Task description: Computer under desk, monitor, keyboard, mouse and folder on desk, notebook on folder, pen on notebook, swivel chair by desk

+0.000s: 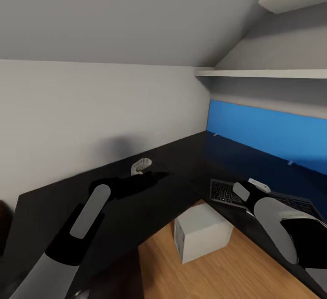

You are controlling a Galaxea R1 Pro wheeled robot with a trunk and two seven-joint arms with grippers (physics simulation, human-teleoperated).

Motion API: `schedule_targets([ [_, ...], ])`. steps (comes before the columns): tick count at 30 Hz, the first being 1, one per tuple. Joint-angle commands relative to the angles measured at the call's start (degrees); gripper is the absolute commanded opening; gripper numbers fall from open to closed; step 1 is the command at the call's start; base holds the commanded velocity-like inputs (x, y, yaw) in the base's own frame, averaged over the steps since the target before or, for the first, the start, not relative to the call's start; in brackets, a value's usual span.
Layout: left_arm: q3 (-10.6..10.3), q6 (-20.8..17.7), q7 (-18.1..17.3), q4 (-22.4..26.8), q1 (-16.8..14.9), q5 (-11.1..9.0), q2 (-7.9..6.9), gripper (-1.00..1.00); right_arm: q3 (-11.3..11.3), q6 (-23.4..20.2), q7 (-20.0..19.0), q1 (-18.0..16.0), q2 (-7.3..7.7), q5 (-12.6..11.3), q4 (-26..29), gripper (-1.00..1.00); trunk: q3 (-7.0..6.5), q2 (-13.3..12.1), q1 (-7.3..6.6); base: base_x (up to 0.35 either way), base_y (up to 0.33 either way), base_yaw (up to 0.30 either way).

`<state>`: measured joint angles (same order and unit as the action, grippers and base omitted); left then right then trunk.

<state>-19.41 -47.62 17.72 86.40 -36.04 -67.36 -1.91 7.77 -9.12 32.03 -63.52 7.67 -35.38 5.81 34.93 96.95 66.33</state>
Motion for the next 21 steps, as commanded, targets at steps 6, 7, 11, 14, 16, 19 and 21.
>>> schedule_targets([
  [6, -0.10, -0.01, 0.57, 0.00, -0.08, -0.58, -0.02, 1.00, -2.14, -0.47, 0.14, 0.06, -0.30, -2.06, -0.80, 1.00, 0.08, 0.02, 0.00, 0.000, 0.000, 0.277],
  [7, -0.10, -0.01, 0.56, 0.00, -0.08, -0.58, -0.02, 1.00, -2.14, -0.46, 0.14, 0.06, -0.33, -2.06, -0.80, 1.00, 0.08, 0.02, 0.00, 0.000, 0.000, 0.277],
  [11, -0.10, -0.01, 0.59, 0.00, -0.08, -0.58, -0.02, 1.00, -2.14, -0.46, 0.14, 0.06, -0.37, -2.06, -0.80, 1.00, 0.08, 0.02, 0.00, 0.000, 0.000, 0.277],
  [14, -0.10, -0.01, 0.62, 0.00, -0.08, -0.58, -0.02, 1.00, -2.15, -0.46, 0.14, 0.06, -0.43, -2.06, -0.80, 1.00, 0.08, 0.02, 0.00, 0.000, 0.000, 0.277],
  [16, -0.10, -0.01, 0.63, 0.00, -0.08, -0.58, -0.02, 1.00, -2.15, -0.46, 0.14, 0.06, -0.45, -2.06, -0.80, 1.00, 0.08, 0.02, 0.00, 0.000, 0.000, 0.277],
  [19, -0.10, -0.01, 0.64, 0.00, -0.08, -0.58, -0.02, 1.00, -2.15, -0.46, 0.14, 0.06, -0.46, -2.06, -0.80, 1.00, 0.08, 0.02, 0.00, 0.000, 0.000, 0.277],
  [21, -0.10, -0.01, 0.64, 0.00, -0.08, -0.58, -0.02, 1.00, -2.15, -0.46, 0.14, 0.06, -0.46, -2.06, -0.80, 1.00, 0.08, 0.02, 0.00, 0.000, 0.000, 0.277],
])
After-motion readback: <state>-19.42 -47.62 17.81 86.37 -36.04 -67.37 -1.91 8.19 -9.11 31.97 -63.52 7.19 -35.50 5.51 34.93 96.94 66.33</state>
